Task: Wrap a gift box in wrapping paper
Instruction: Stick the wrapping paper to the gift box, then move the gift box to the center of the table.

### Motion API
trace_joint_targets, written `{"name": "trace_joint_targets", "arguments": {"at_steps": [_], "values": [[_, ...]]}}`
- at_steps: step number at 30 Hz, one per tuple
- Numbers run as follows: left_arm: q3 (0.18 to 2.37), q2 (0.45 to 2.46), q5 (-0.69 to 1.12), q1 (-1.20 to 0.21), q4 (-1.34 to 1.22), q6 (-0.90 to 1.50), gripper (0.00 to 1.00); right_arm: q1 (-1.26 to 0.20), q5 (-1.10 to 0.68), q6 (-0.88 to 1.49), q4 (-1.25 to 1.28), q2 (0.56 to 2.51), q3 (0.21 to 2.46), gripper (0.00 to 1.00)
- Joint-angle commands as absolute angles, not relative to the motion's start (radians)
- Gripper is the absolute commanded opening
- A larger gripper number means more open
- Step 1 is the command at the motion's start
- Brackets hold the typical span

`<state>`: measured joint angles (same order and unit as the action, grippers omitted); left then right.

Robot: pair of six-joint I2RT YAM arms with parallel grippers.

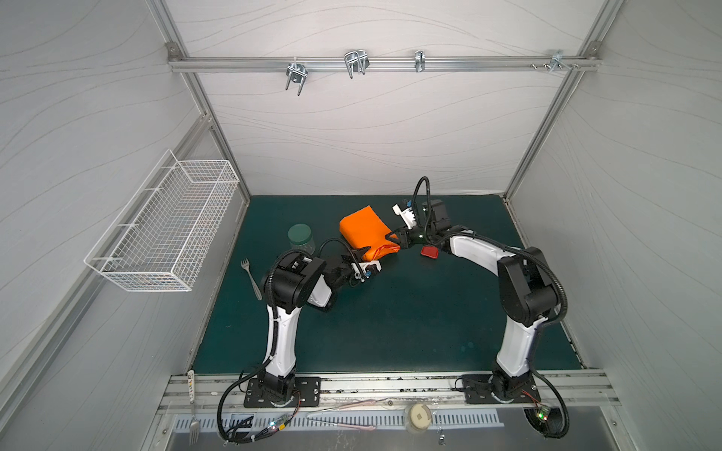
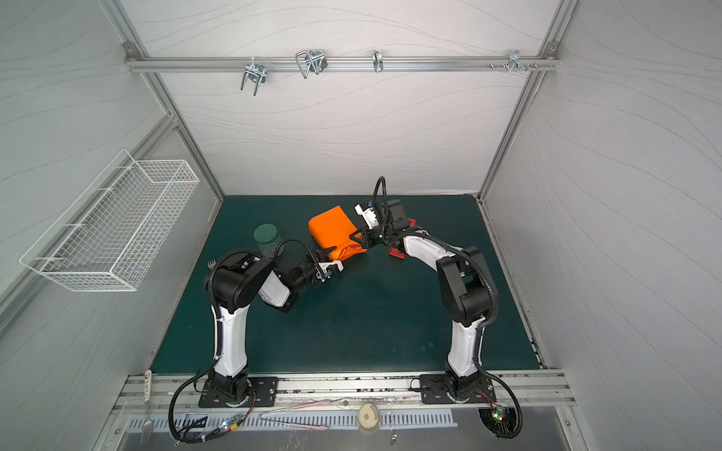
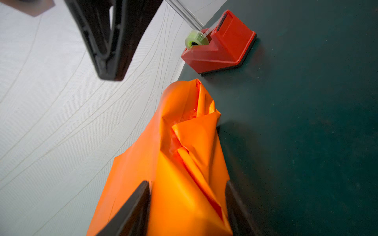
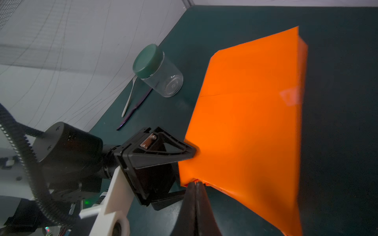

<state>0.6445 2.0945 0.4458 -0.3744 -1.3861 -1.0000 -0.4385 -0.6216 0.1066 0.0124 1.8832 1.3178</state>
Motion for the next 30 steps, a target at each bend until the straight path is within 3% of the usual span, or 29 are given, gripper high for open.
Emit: {"name": "trace_joint_targets", "arguments": {"at_steps": [1,6,9,10,11,15,20,25,30], "values": [[0.655,2.019,0.433,-0.379,-1.408,-0.908,0.72,-0.406,-0.555,0.074,-0.048,1.871,1.345,0.13],[0.614,1.911,0.408,-0.382,-1.342,-0.793,0.88,-0.406,-0.491,0.069,-0.121,1.927,1.424,0.35],[0.573,1.825,0.356,-0.382,-1.27,-0.695,0.92,-0.408,-0.498,0.097,-0.157,1.979,1.484,0.48],[0.563,1.793,0.343,-0.382,-1.228,-0.667,0.92,-0.41,-0.5,0.102,-0.171,1.997,1.505,0.64],[0.556,1.751,0.338,-0.381,-1.165,-0.643,0.93,-0.413,-0.505,0.103,-0.2,2.016,1.535,0.71],[0.558,1.628,0.344,-0.38,-0.918,-0.549,0.94,-0.419,-0.519,0.129,-0.251,2.096,1.616,0.75],[0.722,1.52,0.191,-0.359,-0.473,-0.261,0.92,-0.438,-0.581,0.139,-0.326,2.195,1.736,0.81],[1.044,1.623,0.176,-0.24,0.069,0.144,0.85,-0.462,-0.696,0.154,-0.359,2.239,1.785,0.81],[1.252,1.787,0.294,-0.152,0.302,0.382,0.84,-0.483,-0.718,0.185,-0.335,2.202,1.726,0.8]]}}
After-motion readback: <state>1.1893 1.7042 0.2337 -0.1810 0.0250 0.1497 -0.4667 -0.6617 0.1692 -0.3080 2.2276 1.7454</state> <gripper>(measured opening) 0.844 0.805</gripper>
